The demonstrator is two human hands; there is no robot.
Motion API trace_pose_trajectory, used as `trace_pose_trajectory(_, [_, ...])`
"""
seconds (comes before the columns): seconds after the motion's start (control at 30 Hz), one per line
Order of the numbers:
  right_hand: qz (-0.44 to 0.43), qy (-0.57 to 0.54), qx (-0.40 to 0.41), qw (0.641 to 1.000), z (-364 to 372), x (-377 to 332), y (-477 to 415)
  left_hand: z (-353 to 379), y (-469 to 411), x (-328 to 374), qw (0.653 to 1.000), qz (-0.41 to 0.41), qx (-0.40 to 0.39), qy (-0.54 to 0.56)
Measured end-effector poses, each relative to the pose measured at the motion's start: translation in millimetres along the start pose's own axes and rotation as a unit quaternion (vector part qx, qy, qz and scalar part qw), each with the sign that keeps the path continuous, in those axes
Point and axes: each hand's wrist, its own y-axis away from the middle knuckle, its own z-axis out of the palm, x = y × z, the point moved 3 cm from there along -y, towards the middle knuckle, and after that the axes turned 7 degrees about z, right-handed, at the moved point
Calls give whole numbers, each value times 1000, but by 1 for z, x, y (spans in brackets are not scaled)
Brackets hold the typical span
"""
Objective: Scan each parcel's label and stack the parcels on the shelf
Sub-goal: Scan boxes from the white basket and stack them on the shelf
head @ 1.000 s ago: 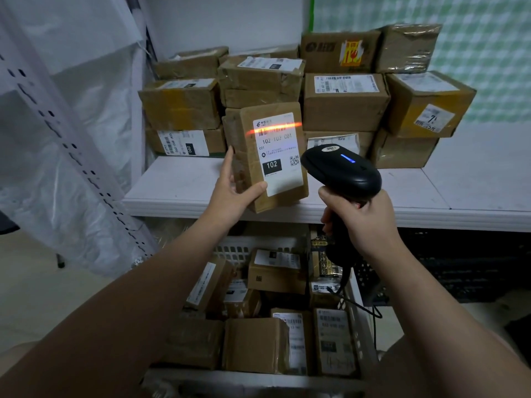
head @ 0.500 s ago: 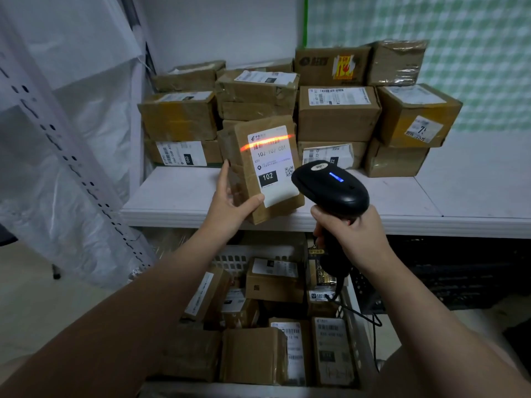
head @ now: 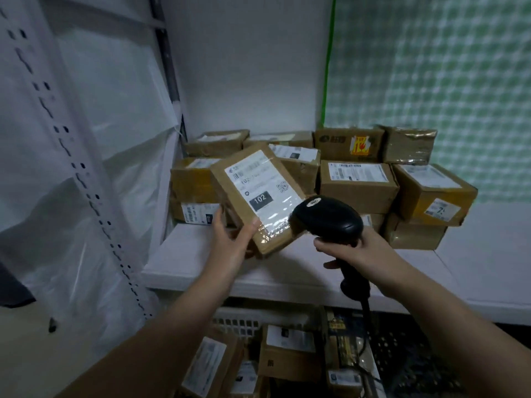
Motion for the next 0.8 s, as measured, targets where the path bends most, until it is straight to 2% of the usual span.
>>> trace_pose_trajectory(0.1, [-22, 78, -4, 997, 10, -38, -32, -19, -37, 19, 997, -1, 67, 27])
trace_pose_trajectory(0.27, [-44, 162, 107, 980, 22, -82, -102, -49, -114, 61, 983, 8, 177, 50])
trace_pose_trajectory(0.37, [-30, 164, 120, 979, 32, -93, -136, -53, -152, 68, 968, -54, 230, 80])
trace_pose_trajectory(0.47, [-16, 202, 138, 970, 38, -96, -157, -55, -170, 60, 965, -105, 226, 82])
trace_pose_trajectory(0.53, [-10, 210, 144, 967, 37, -93, -166, -55, -174, 55, 974, -117, 194, 4])
trace_pose_trajectory(0.6, [-10, 203, 156, 967, 34, -91, -174, -57, -173, 53, 966, -78, 173, -173])
trace_pose_trajectory(0.63, [-13, 201, 162, 966, 33, -90, -177, -59, -172, 55, 944, -32, 169, -282])
trace_pose_trajectory(0.7, [-15, 204, 167, 965, 32, -88, -182, -62, -171, 61, 869, 85, 170, -457])
trace_pose_trajectory(0.77, [-14, 210, 163, 964, 32, -86, -186, -61, -175, 63, 807, 151, 136, -555])
trace_pose_trajectory(0.8, [-15, 209, 158, 965, 33, -85, -187, -60, -180, 60, 788, 164, 109, -583])
